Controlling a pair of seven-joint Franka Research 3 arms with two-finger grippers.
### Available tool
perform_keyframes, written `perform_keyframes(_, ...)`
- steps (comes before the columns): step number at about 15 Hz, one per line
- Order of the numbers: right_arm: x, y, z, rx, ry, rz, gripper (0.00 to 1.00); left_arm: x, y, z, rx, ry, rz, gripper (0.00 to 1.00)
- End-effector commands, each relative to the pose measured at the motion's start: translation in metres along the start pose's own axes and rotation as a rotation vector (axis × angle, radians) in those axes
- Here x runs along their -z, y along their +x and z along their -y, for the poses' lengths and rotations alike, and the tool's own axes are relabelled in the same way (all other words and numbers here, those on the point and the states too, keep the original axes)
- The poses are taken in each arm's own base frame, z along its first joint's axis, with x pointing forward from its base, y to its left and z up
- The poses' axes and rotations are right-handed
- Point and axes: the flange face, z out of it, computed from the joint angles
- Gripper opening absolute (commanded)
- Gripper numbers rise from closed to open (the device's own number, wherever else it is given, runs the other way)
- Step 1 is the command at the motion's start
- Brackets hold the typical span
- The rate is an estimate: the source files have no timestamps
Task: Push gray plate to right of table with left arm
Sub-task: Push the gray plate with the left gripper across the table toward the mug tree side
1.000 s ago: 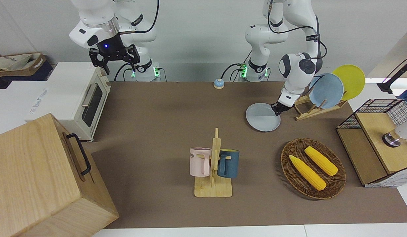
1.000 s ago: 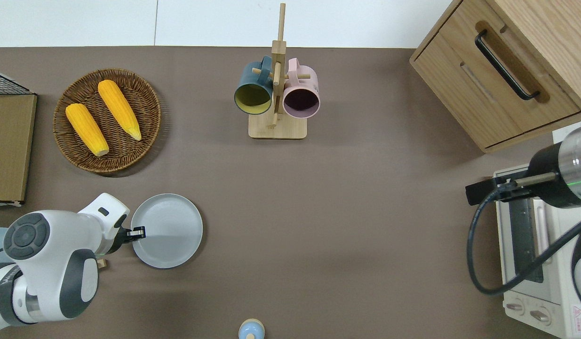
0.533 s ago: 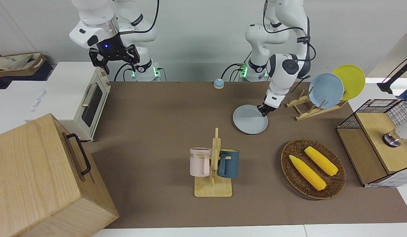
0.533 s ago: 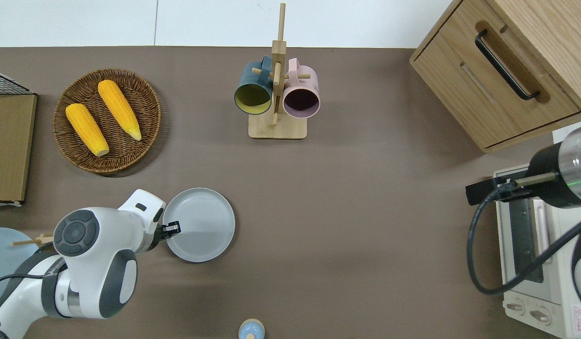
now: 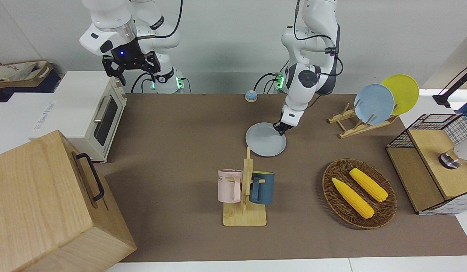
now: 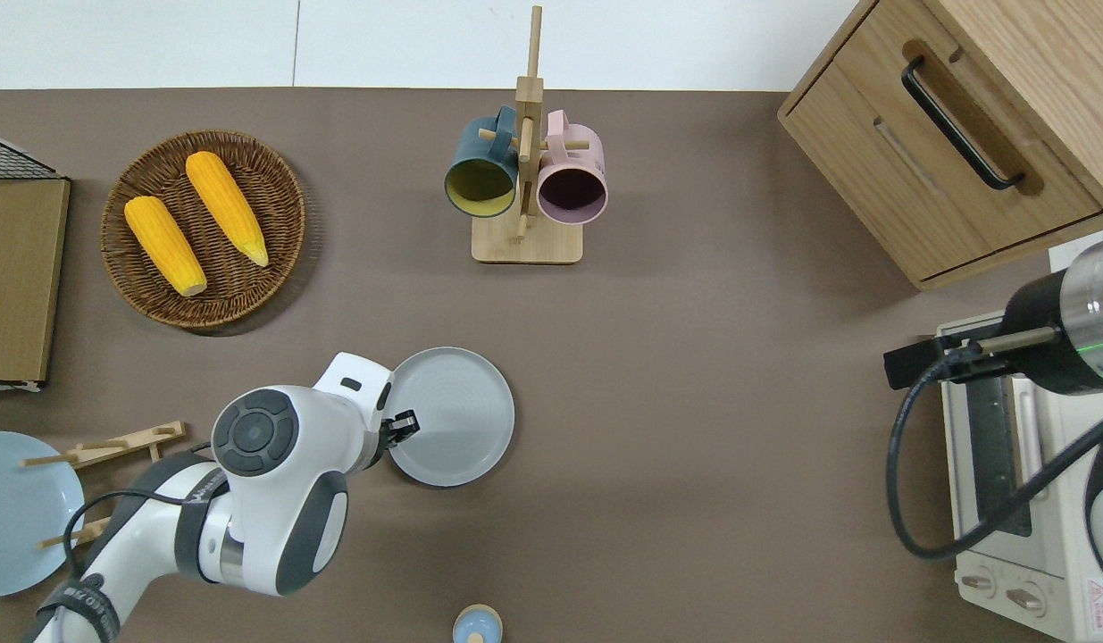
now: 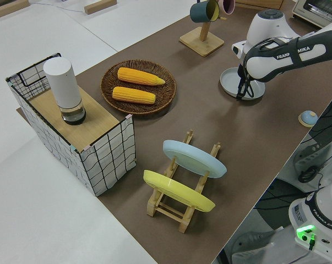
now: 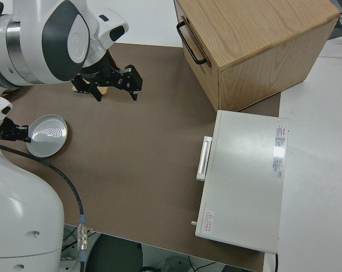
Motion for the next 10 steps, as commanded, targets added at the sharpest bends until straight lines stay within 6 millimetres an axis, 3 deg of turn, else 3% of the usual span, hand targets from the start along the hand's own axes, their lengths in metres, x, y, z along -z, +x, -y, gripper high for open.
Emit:
perform_keyframes(1, 0.004, -0.003, -0.001, -0.016, 0.005, 0.004, 0.983, -0.018, -0.009, -0.044, 0.055, 0.000, 0.014, 0.00)
perform_keyframes(10, 0.004, -0.003, -0.001, -0.016, 0.005, 0.004, 0.983, -0.035, -0.053, -0.159, 0.160, -0.014, 0.001, 0.00)
